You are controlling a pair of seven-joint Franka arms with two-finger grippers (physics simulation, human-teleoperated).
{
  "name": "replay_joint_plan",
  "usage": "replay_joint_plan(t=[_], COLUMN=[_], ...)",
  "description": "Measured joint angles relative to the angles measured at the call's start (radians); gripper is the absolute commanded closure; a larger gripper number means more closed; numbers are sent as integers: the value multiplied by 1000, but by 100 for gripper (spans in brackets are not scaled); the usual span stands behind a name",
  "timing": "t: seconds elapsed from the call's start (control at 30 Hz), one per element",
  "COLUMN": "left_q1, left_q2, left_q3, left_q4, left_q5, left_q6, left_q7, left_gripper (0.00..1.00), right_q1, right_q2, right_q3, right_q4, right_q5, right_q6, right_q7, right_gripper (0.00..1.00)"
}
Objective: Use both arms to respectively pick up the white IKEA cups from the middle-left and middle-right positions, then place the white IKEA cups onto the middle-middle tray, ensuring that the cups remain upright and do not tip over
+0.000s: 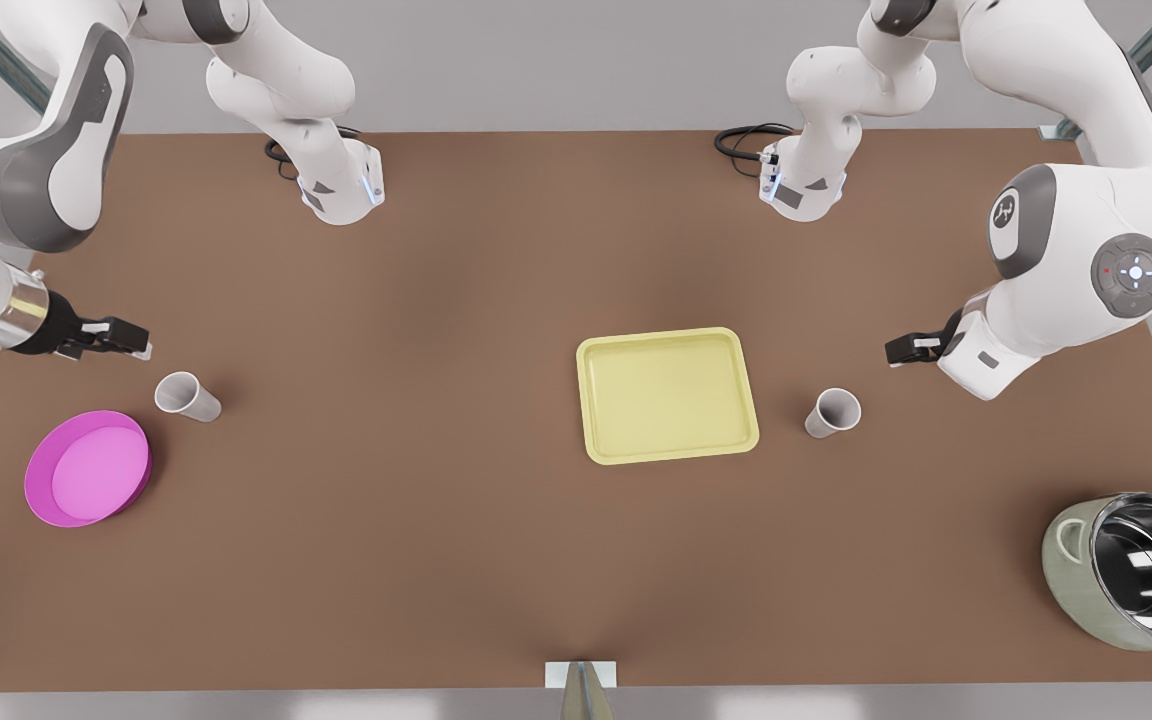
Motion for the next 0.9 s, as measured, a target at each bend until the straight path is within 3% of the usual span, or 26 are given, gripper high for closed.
replay_joint_plan(t=[0.07, 0.17, 0.27, 0.43, 0.63, 0.9], left_q1=[0, 3, 16, 20, 35, 53], left_q2=[8, 127, 164, 148, 163, 195], left_q3=[0, -2, 2, 7, 8, 9], left_q4=[0, -2, -157, -407, -514, -565], left_q5=[1, 6, 5, 5, 4, 2], left_q6=[1, 40, 169, 409, 583, 679], left_q7=[-2, -5, -7, -10, -12, -14], left_gripper=[0, 0, 0, 0, 0, 0], right_q1=[0, -77, -191, -212, -231, -273], right_q2=[9, 93, 156, 159, 87, 116], right_q3=[-2, -13, -15, -15, -16, -16], right_q4=[1, -14, -100, -319, -586, -672], right_q5=[-1, -1, 5, 30, 35, 36], right_q6=[-2, 9, 72, 289, 556, 735], right_q7=[-2, -5, -8, -12, -17, -22], right_gripper=[0, 0, 0, 0, 0, 0])
